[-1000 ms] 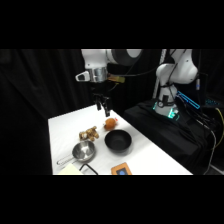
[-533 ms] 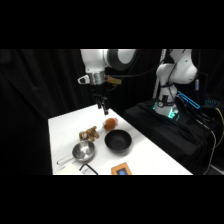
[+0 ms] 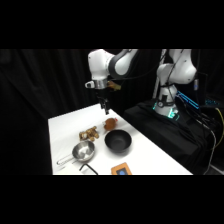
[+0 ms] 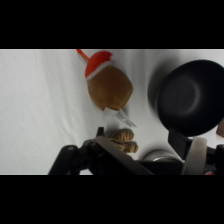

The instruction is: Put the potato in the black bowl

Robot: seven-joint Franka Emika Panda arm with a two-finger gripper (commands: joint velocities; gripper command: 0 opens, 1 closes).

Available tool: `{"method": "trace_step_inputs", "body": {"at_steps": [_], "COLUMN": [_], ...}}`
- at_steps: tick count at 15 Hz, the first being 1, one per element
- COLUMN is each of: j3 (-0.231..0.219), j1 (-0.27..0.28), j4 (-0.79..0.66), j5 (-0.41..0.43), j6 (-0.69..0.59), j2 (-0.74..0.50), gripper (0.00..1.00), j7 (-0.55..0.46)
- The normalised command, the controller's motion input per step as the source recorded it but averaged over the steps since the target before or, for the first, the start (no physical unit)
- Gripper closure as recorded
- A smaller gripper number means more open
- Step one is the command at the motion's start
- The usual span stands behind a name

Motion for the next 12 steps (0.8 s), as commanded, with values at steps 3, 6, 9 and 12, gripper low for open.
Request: {"method": "trace_step_inputs", "body": {"at_steps": [3, 6, 9, 12], "j3": [-0.025, 0.042, 0.142, 0.213], "j1": [-0.088, -0.074, -0.119, -0.195], "j4": [-0.33, -0.17, -0.01, 0.1], "j5": [0.28, 0.388, 0.369, 0.208], "j6": [0.5, 0.52, 0.46, 0.34], "j2": [-0.06, 0.17, 0.32, 0.36], "gripper": [0.0, 0.0, 0.0, 0.0], "j7": [-0.35, -0.42, -0.4, -0.28]}}
